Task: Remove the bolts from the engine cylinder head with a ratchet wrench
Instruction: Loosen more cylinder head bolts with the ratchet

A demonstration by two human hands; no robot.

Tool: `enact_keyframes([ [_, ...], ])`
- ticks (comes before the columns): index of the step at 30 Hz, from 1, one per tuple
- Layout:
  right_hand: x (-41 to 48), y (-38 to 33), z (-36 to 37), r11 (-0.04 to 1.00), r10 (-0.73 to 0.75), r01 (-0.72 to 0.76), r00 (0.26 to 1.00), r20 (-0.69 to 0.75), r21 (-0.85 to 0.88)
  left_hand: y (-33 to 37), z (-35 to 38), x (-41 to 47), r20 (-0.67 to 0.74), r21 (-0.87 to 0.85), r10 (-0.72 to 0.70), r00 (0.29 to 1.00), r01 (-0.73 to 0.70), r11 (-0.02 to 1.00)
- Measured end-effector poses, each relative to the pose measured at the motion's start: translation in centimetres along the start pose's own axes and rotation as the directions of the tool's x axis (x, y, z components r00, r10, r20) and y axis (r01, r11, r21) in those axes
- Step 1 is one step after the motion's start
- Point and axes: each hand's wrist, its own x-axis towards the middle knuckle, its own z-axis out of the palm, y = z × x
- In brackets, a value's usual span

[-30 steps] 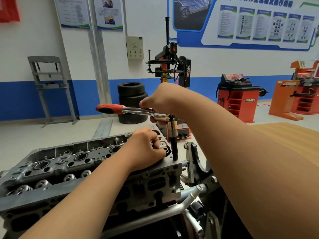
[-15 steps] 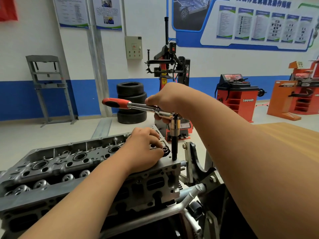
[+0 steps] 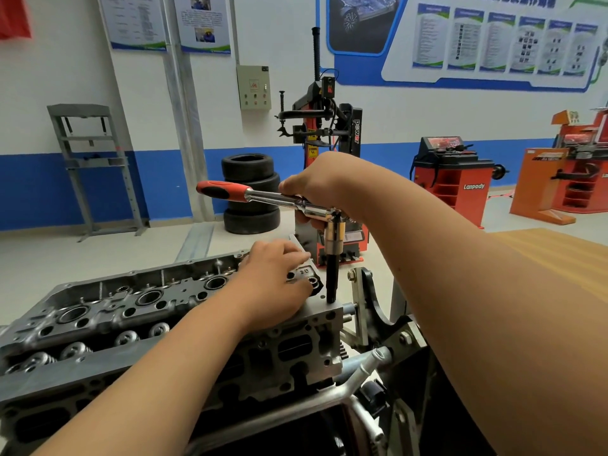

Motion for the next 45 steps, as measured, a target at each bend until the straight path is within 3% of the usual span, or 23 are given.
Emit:
enact_keyframes([
  [2, 0.1, 0.2, 0.0, 1.0, 0.015, -0.015, 1.0, -0.006, -0.002, 0.0, -0.2, 0.1, 0.007, -0.083, -0.012, 1.0, 0.012, 0.996],
  [5, 0.3, 0.4, -0.1, 0.997, 0.028, -0.029, 1.0, 0.013, 0.074, 0.2, -0.6, -0.1, -0.162, -0.323, -0.078, 0.984, 0.022, 0.946],
  [7, 0.2, 0.4, -0.1, 0.997, 0.034, -0.035, 0.999, 0.015, 0.062, 0.2, -0.4, -0.1, -0.129, -0.188, -0.047, 0.991, 0.022, 0.982],
  [9, 0.3, 0.5, -0.1, 0.999, 0.032, -0.033, 0.999, 0.008, 0.033, 0.0, -0.1, 0.0, 0.024, -0.023, -0.03, 0.999, 0.031, 0.999],
  [11, 0.1, 0.4, -0.1, 0.994, 0.049, -0.051, 0.998, 0.027, 0.096, -0.2, -0.1, 0.4, 0.079, -0.049, -0.053, 0.995, 0.057, 0.997],
  [20, 0.3, -0.1, 0.3, 1.0, 0.006, -0.006, 1.0, 0.017, 0.018, 0.5, 0.3, 1.3, -0.095, -0.212, -0.08, 0.992, 0.058, 0.975],
  [23, 0.4, -0.4, 0.5, 1.0, -0.002, 0.002, 1.0, -0.007, -0.028, 0.5, 0.4, 1.2, -0.041, -0.191, -0.068, 0.997, 0.059, 0.98],
  [25, 0.4, -0.5, 0.5, 0.996, 0.015, -0.02, 0.999, -0.05, -0.086, 0.8, 0.3, 0.8, -0.098, -0.207, -0.086, 0.991, 0.064, 0.976],
  [27, -0.1, -0.2, 0.3, 0.994, 0.079, -0.077, 0.997, -0.021, 0.078, 1.2, -0.7, -0.3, -0.224, -0.307, -0.148, 0.963, 0.074, 0.949],
  [29, -0.6, -0.6, 0.1, 0.935, 0.141, -0.143, 0.99, 0.029, 0.324, 1.4, -2.1, -2.0, -0.179, -0.424, -0.161, 0.971, 0.072, 0.903],
  [31, -0.7, -2.3, 0.2, 0.811, 0.159, -0.163, 0.986, 0.056, 0.562, 1.6, -4.0, -3.6, -0.071, -0.524, -0.137, 0.988, 0.08, 0.848],
  [33, -0.7, -5.6, 0.9, 0.661, 0.096, -0.166, 0.986, 0.136, 0.731, 1.5, -7.0, -5.3, -0.114, -0.559, -0.175, 0.978, 0.082, 0.825],
  [37, -0.9, -13.0, 5.3, 0.538, -0.053, -0.228, 0.952, 0.303, 0.812, -2.2, -12.8, -9.6, -0.139, -0.4, -0.266, 0.954, 0.191, 0.896],
  [39, -0.8, -15.7, 8.5, 0.384, -0.104, -0.301, 0.925, 0.365, 0.873, -5.5, -14.0, -11.9, -0.074, -0.346, -0.297, 0.952, 0.254, 0.903],
  [41, -0.3, -18.1, 11.9, 0.256, -0.125, -0.359, 0.908, 0.399, 0.898, -8.9, -14.9, -13.6, -0.036, -0.413, -0.35, 0.936, 0.305, 0.858],
  [45, 1.9, -20.9, 16.6, 0.098, -0.02, -0.409, 0.911, 0.412, 0.907, -14.4, -17.4, -13.9, 0.037, -0.695, -0.299, 0.954, 0.24, 0.678],
])
